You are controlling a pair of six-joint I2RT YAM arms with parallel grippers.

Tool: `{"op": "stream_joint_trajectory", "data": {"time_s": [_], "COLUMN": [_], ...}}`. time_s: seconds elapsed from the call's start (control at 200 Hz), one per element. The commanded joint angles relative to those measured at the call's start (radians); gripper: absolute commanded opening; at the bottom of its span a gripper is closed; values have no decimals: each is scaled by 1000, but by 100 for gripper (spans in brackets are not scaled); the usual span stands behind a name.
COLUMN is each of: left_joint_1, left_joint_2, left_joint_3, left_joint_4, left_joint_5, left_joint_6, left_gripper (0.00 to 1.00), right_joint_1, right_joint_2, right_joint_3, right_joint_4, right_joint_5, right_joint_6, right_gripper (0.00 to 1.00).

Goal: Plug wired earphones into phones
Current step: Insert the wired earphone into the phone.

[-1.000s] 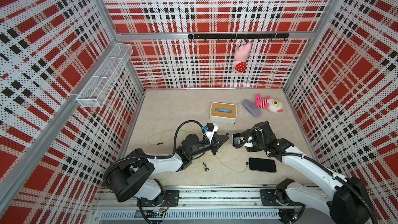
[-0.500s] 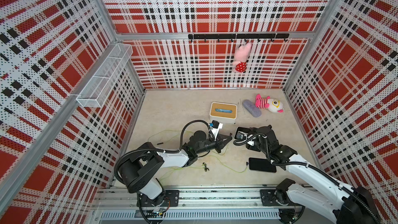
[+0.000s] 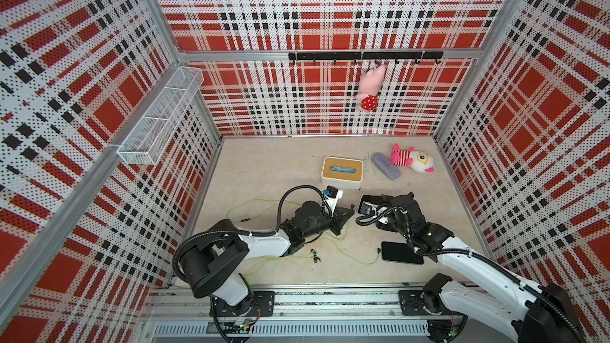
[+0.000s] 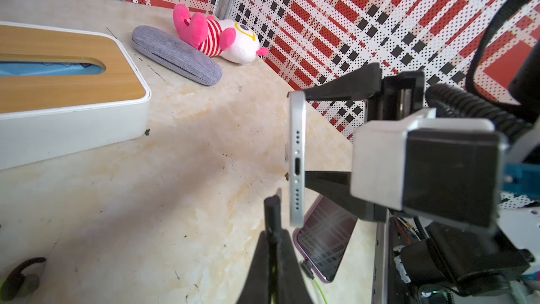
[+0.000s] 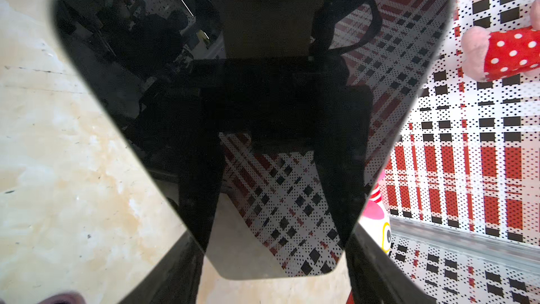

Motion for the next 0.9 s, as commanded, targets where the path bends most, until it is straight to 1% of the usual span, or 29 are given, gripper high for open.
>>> {"op": "stream_joint_trajectory", "data": {"time_s": [0.0, 0.08, 0.1, 0.14, 0.346, 0.666, 0.897], "left_joint_1": [-25, -35, -38, -44, -51, -66, -70], "left_joint_2": [-44, -59, -62, -62, -46, -29, -12], "left_joint_3": [18, 9, 8, 7, 23, 34, 41], "left_joint_4": [-19, -19, -18, -20, -52, -55, -63], "left_joint_5": [-57, -97, -106, -118, -159, -137, -168], "left_joint_6": [56, 59, 86, 97, 109, 125, 131], "left_gripper": [0, 0, 0, 0, 0, 0, 0], "right_joint_1": [19, 29, 32, 35, 39, 44, 50], "right_joint_2": [10, 19, 20, 19, 2, 1, -2], "right_joint_3": [-2, -5, -5, -5, -11, -18, -21], "right_joint_4": [67, 68, 70, 72, 85, 100, 109], "right_joint_5": [33, 48, 48, 48, 48, 47, 38], "right_joint_6": [-10, -19, -20, -20, -20, -21, -27], "right_gripper": [39, 39, 39, 39, 38, 38, 38]}}
